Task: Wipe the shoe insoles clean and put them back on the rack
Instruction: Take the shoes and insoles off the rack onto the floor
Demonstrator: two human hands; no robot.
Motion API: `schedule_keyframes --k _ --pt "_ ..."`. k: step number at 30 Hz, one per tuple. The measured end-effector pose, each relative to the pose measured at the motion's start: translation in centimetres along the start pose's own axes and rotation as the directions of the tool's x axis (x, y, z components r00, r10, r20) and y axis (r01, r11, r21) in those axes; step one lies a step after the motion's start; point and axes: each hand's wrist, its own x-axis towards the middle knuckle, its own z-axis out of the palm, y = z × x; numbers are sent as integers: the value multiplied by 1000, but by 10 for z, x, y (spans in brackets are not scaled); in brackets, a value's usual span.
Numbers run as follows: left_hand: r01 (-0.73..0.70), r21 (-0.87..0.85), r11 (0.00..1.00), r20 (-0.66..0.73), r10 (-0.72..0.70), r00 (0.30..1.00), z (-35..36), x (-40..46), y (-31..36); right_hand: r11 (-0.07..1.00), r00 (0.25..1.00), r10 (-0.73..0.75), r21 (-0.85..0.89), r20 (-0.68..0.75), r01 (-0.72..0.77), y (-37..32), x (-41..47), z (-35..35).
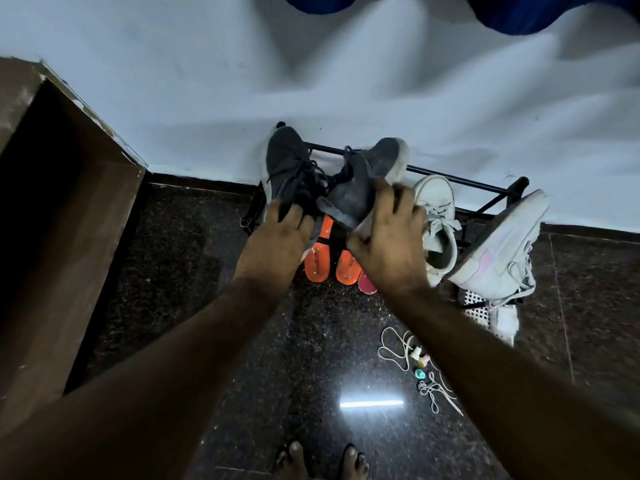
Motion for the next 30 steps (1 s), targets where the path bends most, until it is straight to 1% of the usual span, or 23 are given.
schedule_keyframes --k 1,2,4,5,8,11,13,14,16,18,20,23,25,27,30 --pt "9 -22 1000 9 -9 1000 3 -3 0 998 999 48 33 20 -49 -1 -10 4" --pt "14 -46 999 19 -13 1000 9 -5 -1 997 996 72 17 58 -73 0 -20 10" --pt "24 -71 997 29 -22 999 21 -7 0 995 984 87 -70 153 -77 11 -38 24" --pt "30 -70 997 32 -28 999 27 -8 1 991 980 88 -111 177 -69 18 -44 32" --pt "56 -44 997 23 -55 998 46 -12 4 957 988 73 -290 137 -31 29 -51 45" --pt "155 -90 984 2 -156 988 59 -18 7 898 998 38 -440 59 -8 26 -48 43" --pt "175 -88 981 -14 -177 984 62 -21 10 868 996 1 -495 85 41 16 -44 36" --pt "185 -76 980 -29 -187 982 61 -19 11 867 992 1 -494 128 63 12 -42 33" --pt "186 -33 982 -73 -188 980 53 -13 13 902 979 36 -428 201 55 6 -35 32" --pt "128 -18 992 -101 -129 987 46 -10 18 939 973 49 -343 223 31 5 -28 32" --pt "63 -68 996 -119 -71 990 43 -18 29 958 979 25 -286 204 35 6 -30 31" --pt "78 -175 981 -183 -110 977 52 -57 46 964 989 -58 -250 138 92 4 -59 25" --pt "85 -222 971 -218 -135 967 64 -94 52 969 984 -118 -201 133 143 5 -92 24" --pt "101 -256 961 -207 -157 966 75 -135 54 974 980 -147 -155 132 167 6 -125 23" --pt "98 -285 953 -113 -135 984 92 -194 55 971 972 -194 -117 130 209 2 -173 28"
